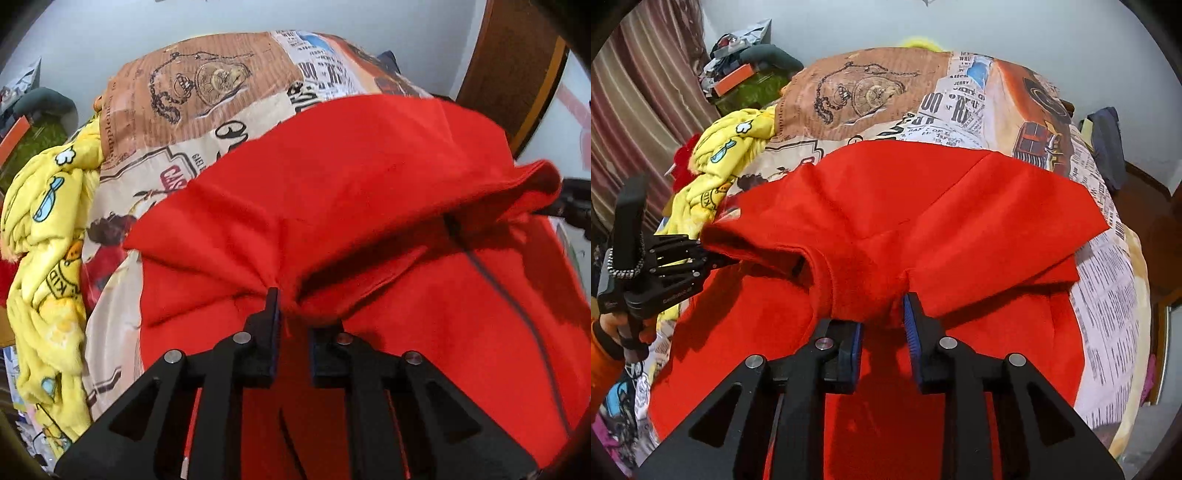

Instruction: Fold large clothes

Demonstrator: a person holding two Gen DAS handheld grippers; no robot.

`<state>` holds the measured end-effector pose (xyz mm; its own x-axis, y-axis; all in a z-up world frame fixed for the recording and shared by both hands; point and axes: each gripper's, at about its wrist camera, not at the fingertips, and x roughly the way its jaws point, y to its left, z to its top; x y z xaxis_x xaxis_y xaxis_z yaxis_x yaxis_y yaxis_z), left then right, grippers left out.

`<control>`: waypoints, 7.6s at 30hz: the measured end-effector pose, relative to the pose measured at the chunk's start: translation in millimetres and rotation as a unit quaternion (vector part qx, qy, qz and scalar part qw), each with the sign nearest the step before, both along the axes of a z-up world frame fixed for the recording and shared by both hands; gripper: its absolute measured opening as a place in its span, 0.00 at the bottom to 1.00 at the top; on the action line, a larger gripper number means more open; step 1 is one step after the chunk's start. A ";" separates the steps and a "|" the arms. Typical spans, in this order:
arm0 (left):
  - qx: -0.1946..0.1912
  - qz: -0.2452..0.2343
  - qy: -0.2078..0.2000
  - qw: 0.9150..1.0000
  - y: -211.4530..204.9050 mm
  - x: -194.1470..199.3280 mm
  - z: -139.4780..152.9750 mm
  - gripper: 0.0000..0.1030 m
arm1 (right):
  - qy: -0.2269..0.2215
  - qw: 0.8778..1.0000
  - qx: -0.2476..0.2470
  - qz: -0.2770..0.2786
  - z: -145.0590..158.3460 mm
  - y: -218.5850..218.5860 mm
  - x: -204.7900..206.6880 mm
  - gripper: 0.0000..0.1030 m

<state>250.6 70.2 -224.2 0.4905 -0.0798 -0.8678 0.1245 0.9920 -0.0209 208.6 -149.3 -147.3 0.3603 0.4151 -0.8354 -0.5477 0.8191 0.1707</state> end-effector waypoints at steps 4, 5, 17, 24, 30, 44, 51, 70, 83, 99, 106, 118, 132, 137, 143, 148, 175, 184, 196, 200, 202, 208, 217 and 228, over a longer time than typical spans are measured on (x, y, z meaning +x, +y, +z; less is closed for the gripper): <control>-0.021 0.006 -0.001 1.000 14.5 -14.3 10.0 0.10 | -0.005 1.000 -0.001 0.009 10.3 -8.9 -8.8 0.22; -0.025 0.007 -0.006 1.000 16.8 -17.5 14.6 0.10 | -0.009 1.000 -0.001 0.008 14.3 -11.5 -10.1 0.22; -0.001 0.028 -0.081 0.996 32.0 3.5 69.3 0.10 | -0.035 0.998 0.045 -0.023 42.0 -5.8 18.5 0.27; -0.048 0.020 -0.051 0.997 11.1 49.8 39.5 0.10 | 0.006 0.999 0.041 -0.014 5.6 22.9 40.5 0.31; -0.045 -0.001 -0.010 0.999 -10.8 60.1 -0.5 0.13 | 0.029 1.000 0.002 -0.001 -29.0 28.8 44.4 0.31; 0.006 0.058 -0.030 0.998 21.1 16.0 -10.2 0.61 | 0.005 0.997 -0.063 -0.045 -31.8 -4.0 27.6 0.70; 0.029 0.082 -0.022 0.996 43.9 -19.5 -3.8 0.70 | -0.027 0.994 -0.090 -0.063 -14.8 -22.6 5.2 0.70; -0.062 0.115 0.067 0.989 91.1 -115.1 -22.0 0.81 | 0.025 0.991 -0.086 -0.103 -18.5 -88.7 -63.3 0.70; -0.218 0.144 0.115 0.958 95.7 -153.4 -59.9 0.80 | 0.105 0.983 -0.003 -0.151 -43.1 -126.4 -66.9 0.78; -0.208 0.072 0.081 0.972 63.6 -142.1 -22.8 0.06 | 0.094 0.988 0.068 -0.102 -38.8 -103.4 -60.5 0.13; -0.198 0.070 0.008 0.978 70.4 -122.9 33.6 0.05 | 0.051 0.995 0.067 -0.051 -8.2 -85.2 -55.0 0.13; -0.156 0.089 -0.098 0.979 94.7 -48.0 93.4 0.05 | -0.036 0.995 0.074 -0.052 44.5 -66.9 11.4 0.13; -0.081 0.171 -0.006 0.982 115.9 49.2 -16.8 0.07 | -0.045 0.995 -0.018 -0.089 -8.2 -40.3 101.7 0.13; -0.092 0.178 0.016 0.980 123.7 54.7 -41.7 0.17 | -0.027 0.995 -0.007 -0.099 -21.8 -43.7 113.4 0.15; -0.048 0.164 0.013 0.985 123.7 53.7 -14.9 0.24 | -0.060 0.990 -0.033 -0.121 8.1 -53.2 103.5 0.36; 0.012 0.152 -0.039 0.988 116.1 29.9 29.1 0.46 | -0.110 0.986 -0.035 -0.122 48.2 -68.8 73.8 0.37; -0.006 0.108 0.021 0.994 62.4 -27.5 -21.6 0.65 | -0.020 0.998 -0.060 -0.031 -18.2 -23.5 9.7 0.47; 0.006 0.107 -0.039 0.993 91.8 35.0 22.4 0.65 | -0.055 0.996 -0.061 -0.031 -4.7 -4.9 57.6 0.47; 0.049 0.153 -0.091 0.983 113.0 127.4 63.6 0.65 | -0.122 0.989 -0.046 -0.066 53.6 17.1 140.3 0.47; 0.028 0.181 -0.127 0.975 126.8 121.3 90.3 0.65 | -0.137 0.988 -0.017 -0.072 70.2 11.9 130.3 0.47; 0.029 0.177 -0.133 0.975 125.8 114.0 95.8 0.65 | -0.140 0.988 -0.017 -0.058 70.3 14.7 120.7 0.47; 0.028 0.122 -0.088 0.988 97.1 93.7 69.2 0.65 | -0.114 0.993 -0.040 0.008 41.3 42.9 89.9 0.47; -0.026 0.064 -0.020 0.997 44.2 68.7 5.4 0.65 | -0.039 0.995 -0.038 0.083 -12.9 89.5 56.2 0.47; -0.059 0.165 -0.012 0.984 97.3 31.5 -29.9 0.83 | -0.065 0.996 -0.057 0.011 -20.3 40.5 60.8 0.71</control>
<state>282.1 167.5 -254.1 0.5261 -0.0126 -0.8503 -0.2026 0.9692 -0.1397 269.5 -108.8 -167.6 0.4607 0.3297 -0.8240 -0.5769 0.8168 0.0042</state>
